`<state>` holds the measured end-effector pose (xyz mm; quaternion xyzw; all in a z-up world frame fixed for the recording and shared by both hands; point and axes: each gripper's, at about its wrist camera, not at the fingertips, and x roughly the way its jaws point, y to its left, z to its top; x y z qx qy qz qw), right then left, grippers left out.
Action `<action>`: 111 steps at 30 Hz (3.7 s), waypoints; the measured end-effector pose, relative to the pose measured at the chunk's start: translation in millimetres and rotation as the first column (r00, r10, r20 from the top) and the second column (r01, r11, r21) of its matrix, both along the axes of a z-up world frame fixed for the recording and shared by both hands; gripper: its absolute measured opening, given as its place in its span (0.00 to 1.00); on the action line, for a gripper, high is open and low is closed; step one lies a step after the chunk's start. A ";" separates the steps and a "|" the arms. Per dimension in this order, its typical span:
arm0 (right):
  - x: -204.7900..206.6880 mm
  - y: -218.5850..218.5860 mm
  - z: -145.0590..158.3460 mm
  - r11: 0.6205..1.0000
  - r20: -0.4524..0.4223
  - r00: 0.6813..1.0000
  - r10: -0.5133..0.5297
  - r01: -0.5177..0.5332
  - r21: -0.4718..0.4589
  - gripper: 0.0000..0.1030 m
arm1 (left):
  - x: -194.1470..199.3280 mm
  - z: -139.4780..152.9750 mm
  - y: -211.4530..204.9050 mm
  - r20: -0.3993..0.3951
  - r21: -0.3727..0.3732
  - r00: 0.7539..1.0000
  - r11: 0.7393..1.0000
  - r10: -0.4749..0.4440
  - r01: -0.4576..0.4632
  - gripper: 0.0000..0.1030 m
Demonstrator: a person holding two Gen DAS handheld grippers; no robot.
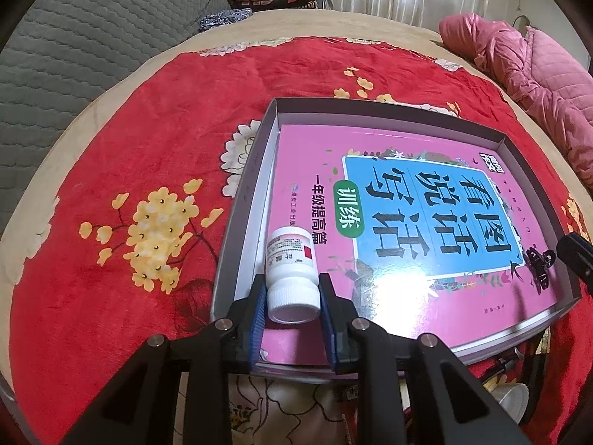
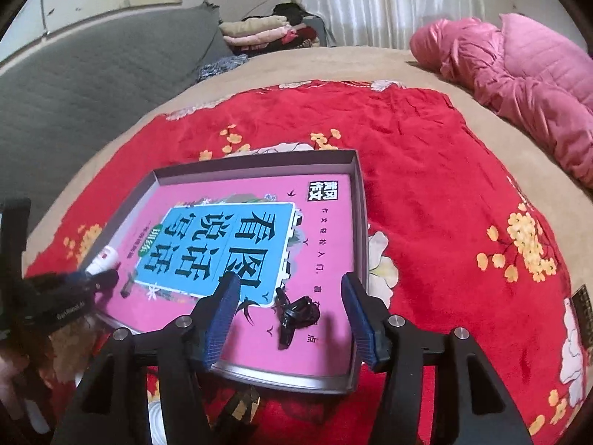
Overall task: Organize rigid objects
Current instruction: 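Drop the clip on the book with the right gripper while the left sets the bottle down, then withdraw both open grippers from the grey box, then move the right gripper to the black pen while the left approaches the earbud case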
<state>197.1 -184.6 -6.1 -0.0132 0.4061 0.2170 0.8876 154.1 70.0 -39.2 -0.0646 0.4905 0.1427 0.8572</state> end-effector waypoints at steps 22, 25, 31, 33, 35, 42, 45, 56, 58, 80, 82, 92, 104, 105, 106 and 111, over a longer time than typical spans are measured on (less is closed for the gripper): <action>2.5 -11.6 7.8 0.999 0.041 0.998 -0.044 0.043 0.024 0.71 | -12.7 26.1 -3.1 0.086 -0.071 0.996 0.997 -0.022 0.028 0.37; 1.3 -11.8 8.7 0.999 0.048 0.998 -0.040 0.039 0.027 0.71 | -17.0 34.0 -1.2 0.110 -0.091 0.994 0.996 -0.012 0.022 0.38; -1.4 -11.6 13.4 0.999 0.077 0.996 -0.039 0.037 0.032 0.72 | -36.9 53.9 -1.4 0.183 -0.098 0.983 0.995 0.006 0.012 0.45; -3.0 -12.0 15.4 0.999 0.086 0.996 -0.037 0.033 0.040 0.72 | -42.2 58.9 -4.2 0.193 -0.086 0.981 0.996 -0.001 0.018 0.48; -4.4 -12.2 17.3 0.999 0.094 0.995 -0.033 0.029 0.044 0.72 | -45.8 62.5 -6.5 0.199 -0.080 0.980 0.996 -0.014 0.030 0.48; -12.9 -17.4 27.3 0.998 0.139 0.990 -0.031 0.023 0.059 0.72 | -53.4 67.2 -8.8 0.208 -0.082 0.978 0.996 -0.018 0.036 0.51; -17.5 -22.3 31.7 0.998 0.151 0.988 -0.036 0.027 0.060 0.72 | -56.9 71.3 -10.3 0.217 -0.086 0.976 0.995 -0.022 0.041 0.58; -48.5 -53.4 46.0 0.990 0.181 0.977 -0.115 0.097 0.105 0.73 | -76.4 79.0 -16.8 0.246 -0.059 0.966 0.994 -0.073 0.090 0.60; -51.8 -57.2 46.3 0.987 0.173 0.976 -0.131 0.112 0.114 0.73 | -80.5 78.9 -16.0 0.248 -0.062 0.966 0.993 -0.078 0.096 0.60; -104.5 -33.7 42.7 0.996 0.160 0.986 -0.052 0.040 0.076 0.73 | -114.7 66.0 -4.6 0.244 -0.096 0.966 0.990 -0.081 0.108 0.60; -109.1 -31.7 41.2 0.997 0.154 0.987 -0.042 0.032 0.069 0.73 | -117.0 65.5 -4.9 0.238 -0.098 0.968 0.989 -0.081 0.107 0.60; -125.8 -31.8 36.8 0.998 0.110 0.993 -0.031 0.024 0.064 0.73 | -129.4 54.5 -13.7 0.187 -0.087 0.974 0.985 -0.130 0.148 0.60; -133.3 -27.7 27.7 0.999 0.042 0.999 -0.010 0.008 0.053 0.73 | -129.1 43.5 -26.5 0.152 -0.089 0.975 0.980 -0.165 0.180 0.60; -133.4 -27.8 27.0 0.999 0.038 0.999 -0.011 0.009 0.052 0.73 | -129.1 43.0 -26.9 0.149 -0.091 0.975 0.980 -0.164 0.178 0.60; -133.9 -27.6 26.3 0.999 0.036 0.999 -0.011 0.010 0.048 0.73 | -129.6 42.4 -27.3 0.145 -0.095 0.976 0.979 -0.164 0.179 0.60; -134.9 -20.8 19.1 1.000 0.026 1.000 0.005 -0.005 0.011 0.73 | -131.0 39.8 -31.3 0.132 -0.095 0.975 0.977 -0.179 0.192 0.60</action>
